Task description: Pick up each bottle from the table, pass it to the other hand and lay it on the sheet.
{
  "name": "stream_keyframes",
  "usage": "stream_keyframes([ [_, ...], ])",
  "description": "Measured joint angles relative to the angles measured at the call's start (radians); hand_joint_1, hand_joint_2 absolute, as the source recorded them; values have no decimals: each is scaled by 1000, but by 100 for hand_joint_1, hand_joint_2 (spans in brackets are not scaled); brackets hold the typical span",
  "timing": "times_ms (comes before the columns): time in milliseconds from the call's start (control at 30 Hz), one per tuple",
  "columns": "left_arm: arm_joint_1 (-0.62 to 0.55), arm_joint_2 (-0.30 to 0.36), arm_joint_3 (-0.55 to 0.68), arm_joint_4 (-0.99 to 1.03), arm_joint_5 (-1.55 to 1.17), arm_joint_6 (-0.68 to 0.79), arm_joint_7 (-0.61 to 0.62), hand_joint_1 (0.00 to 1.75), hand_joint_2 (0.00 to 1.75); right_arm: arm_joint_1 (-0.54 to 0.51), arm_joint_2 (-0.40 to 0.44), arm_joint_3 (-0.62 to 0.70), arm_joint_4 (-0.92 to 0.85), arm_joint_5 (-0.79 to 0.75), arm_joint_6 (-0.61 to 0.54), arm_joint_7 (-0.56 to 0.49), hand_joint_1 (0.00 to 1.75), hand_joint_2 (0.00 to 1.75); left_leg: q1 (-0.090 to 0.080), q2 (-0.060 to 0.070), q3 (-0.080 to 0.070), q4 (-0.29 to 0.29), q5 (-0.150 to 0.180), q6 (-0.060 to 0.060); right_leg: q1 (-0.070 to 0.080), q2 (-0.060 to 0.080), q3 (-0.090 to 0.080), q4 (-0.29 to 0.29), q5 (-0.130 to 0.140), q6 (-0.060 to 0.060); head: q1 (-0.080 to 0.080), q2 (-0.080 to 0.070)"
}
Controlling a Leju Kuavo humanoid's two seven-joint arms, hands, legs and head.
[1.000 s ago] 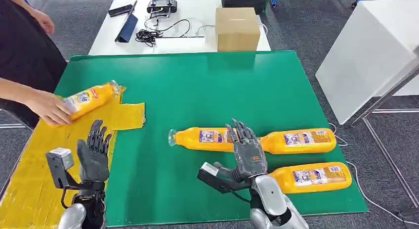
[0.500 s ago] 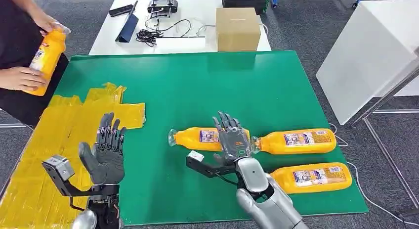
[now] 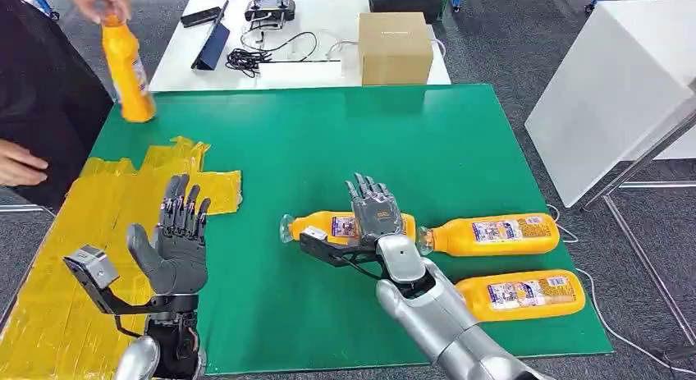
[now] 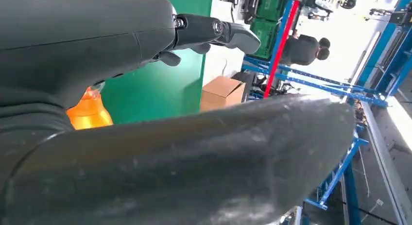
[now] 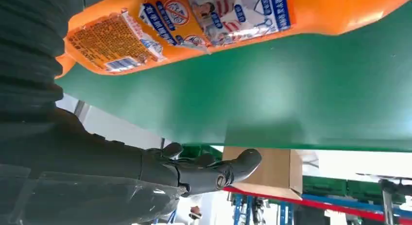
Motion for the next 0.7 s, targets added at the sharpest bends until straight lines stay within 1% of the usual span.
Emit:
stream_keyframes([
  [333, -11, 3, -3, 12, 9, -6, 5, 0, 0, -27, 20, 5, 59, -17, 1, 0, 0, 175, 0, 0, 0, 0, 0, 0, 0, 0, 0, 0, 0, 0, 0, 0],
  [700, -45, 12, -6, 33, 14, -5, 5, 0, 0, -67, 61, 9, 192, -73, 39, -10, 0, 175, 0, 0, 0, 0, 0, 0, 0, 0, 0, 0, 0, 0, 0, 0],
])
